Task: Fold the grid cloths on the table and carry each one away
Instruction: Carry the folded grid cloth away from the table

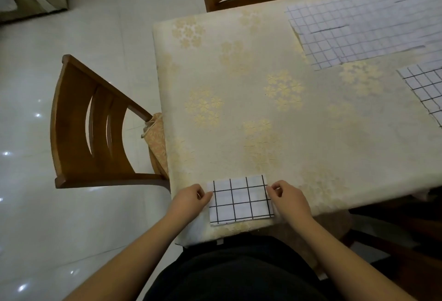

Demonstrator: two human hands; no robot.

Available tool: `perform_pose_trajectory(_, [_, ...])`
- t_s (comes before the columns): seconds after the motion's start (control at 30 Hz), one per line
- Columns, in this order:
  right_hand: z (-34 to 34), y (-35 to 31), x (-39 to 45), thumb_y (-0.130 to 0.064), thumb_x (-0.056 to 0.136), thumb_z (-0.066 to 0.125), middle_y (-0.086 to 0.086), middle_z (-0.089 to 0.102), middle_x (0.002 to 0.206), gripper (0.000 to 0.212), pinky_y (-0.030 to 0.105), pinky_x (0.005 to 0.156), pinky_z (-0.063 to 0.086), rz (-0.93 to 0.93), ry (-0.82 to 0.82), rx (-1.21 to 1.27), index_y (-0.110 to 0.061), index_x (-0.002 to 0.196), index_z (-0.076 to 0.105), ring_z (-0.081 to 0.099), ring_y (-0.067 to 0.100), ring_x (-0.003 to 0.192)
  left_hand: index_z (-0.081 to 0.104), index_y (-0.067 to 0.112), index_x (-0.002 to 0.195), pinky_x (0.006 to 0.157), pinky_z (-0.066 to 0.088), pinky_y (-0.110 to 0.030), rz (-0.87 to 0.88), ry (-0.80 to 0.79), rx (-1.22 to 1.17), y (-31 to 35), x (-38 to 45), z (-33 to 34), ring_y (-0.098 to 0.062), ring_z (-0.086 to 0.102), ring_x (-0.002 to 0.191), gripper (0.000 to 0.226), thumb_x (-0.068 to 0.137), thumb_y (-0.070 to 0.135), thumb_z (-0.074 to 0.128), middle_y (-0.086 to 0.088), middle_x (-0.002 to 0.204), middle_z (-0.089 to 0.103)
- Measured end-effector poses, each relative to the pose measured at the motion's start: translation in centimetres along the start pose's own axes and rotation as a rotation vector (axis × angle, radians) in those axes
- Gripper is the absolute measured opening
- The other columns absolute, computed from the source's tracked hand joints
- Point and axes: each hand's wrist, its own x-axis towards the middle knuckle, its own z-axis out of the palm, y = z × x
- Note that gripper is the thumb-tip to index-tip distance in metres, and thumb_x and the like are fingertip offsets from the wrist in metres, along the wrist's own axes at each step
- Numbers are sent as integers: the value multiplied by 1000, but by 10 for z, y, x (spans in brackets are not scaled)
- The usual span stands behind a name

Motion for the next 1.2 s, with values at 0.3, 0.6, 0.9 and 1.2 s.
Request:
perform_pose_trajectory(0.3, [40, -16, -5, -40, 98, 28, 7, 47, 146, 56, 37, 114, 27, -535, 128, -259, -12, 144, 44, 42, 24, 136, 46, 13, 140, 106, 43, -42, 651, 293, 416, -6, 2, 44, -26, 47, 133, 56, 93, 44, 46, -10, 144, 49])
perform_pose_trajectory(0.6, [59, -4, 6, -52, 95, 31, 6, 27, 158, 68, 38, 116, 7, -565, -67, -568, -15, 152, 22, 20, 18, 145, 12, 15, 156, 118, 9, -40, 509, 61, 563, -9, -1, 63, -19, 9, 150, 69, 101, 54, 25, -3, 164, 7])
perform_pose_trajectory(0.9, [38, 26, 4, -69, 93, 22, 3, 3, 164, 84, 42, 117, 7, -453, -68, -592, -17, 156, 6, 2, 17, 150, 17, 11, 155, 116, 12, -44, 468, -27, 663, -28, 1, 38, -20, 9, 149, 97, 86, 78, 32, -5, 163, 14])
perform_pose_trajectory(1.2, [34, 31, 6, -72, 91, 9, 3, 3, 164, 85, 42, 117, -3, -461, -76, -608, -18, 156, 3, -3, 16, 149, 4, 11, 156, 120, 4, -47, 453, -45, 714, -27, 0, 33, -23, 2, 150, 107, 80, 81, 33, -4, 162, -3])
